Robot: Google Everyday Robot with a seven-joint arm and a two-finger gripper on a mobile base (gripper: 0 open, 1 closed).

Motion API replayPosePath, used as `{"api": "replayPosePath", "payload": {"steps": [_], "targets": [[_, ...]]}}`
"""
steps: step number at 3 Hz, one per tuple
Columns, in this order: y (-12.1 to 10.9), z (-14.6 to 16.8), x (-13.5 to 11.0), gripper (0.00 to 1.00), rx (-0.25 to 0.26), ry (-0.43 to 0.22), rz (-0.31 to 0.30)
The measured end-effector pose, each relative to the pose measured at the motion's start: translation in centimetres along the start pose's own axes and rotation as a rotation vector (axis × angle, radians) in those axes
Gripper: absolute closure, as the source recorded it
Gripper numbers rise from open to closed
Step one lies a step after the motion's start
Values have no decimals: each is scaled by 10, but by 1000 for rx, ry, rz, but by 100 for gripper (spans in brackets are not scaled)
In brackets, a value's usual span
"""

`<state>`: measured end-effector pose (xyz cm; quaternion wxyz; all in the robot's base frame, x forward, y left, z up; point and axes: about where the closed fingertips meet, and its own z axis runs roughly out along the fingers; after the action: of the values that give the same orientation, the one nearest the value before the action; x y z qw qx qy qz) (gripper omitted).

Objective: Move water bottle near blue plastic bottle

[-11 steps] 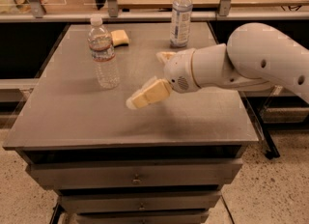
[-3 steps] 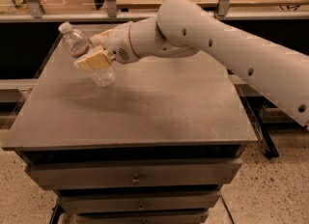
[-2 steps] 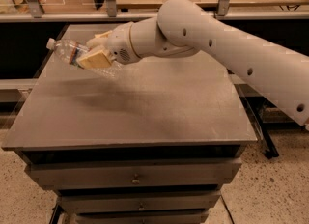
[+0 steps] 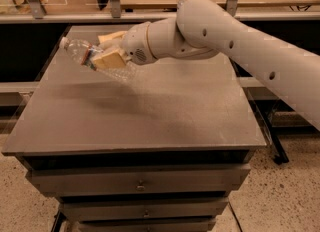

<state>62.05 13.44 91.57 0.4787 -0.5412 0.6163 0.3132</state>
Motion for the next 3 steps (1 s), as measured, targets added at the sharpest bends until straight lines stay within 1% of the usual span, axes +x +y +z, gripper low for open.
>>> {"api": "replayPosePath", "payload": {"steps": [1, 2, 3], "targets": [[-9, -16, 5, 100, 31, -19, 32], [-19, -35, 20, 100, 67, -77, 121], [-33, -54, 28, 100, 113, -145, 190]]}}
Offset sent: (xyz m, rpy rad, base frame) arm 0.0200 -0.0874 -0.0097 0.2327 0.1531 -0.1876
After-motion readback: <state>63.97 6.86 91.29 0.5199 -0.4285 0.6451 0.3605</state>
